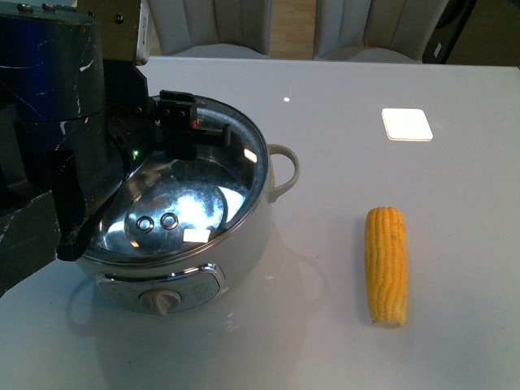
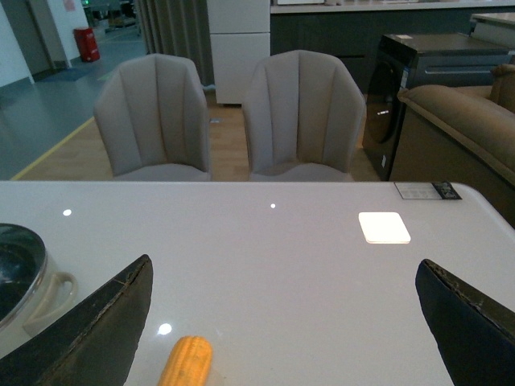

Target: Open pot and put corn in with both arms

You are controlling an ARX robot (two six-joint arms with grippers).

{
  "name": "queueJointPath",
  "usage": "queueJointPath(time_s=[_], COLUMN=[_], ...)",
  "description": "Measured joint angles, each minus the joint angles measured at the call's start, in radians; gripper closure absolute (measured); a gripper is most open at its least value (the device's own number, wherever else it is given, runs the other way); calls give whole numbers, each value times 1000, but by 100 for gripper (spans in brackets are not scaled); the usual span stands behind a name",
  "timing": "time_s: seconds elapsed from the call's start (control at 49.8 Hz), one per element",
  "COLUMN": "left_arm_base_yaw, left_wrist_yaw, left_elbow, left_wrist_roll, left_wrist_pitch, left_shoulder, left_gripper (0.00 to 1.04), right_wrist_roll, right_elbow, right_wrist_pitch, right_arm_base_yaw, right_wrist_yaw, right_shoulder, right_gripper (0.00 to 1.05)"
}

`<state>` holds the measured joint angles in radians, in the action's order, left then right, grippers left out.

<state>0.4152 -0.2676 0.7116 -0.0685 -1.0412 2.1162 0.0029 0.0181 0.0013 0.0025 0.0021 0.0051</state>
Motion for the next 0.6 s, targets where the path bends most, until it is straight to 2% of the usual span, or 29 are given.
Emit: queueJointPath(time_s=[0.362,0.603], left_arm_base_yaw=[-3,-24], left_wrist_yaw=[-19,-18], left_elbow=[7,12], left_wrist_roll=[-7,-27], left_wrist_pitch=[38,124], left_shoulder=[-18,-83], left_gripper=[65,65], right_wrist_roll=[0,0], right_elbow=[0,0], right_wrist_pitch=[0,0], right_arm_base_yaw=[0,0], right_wrist_yaw=[0,0], right_shoulder=[0,0], right_gripper=[9,9])
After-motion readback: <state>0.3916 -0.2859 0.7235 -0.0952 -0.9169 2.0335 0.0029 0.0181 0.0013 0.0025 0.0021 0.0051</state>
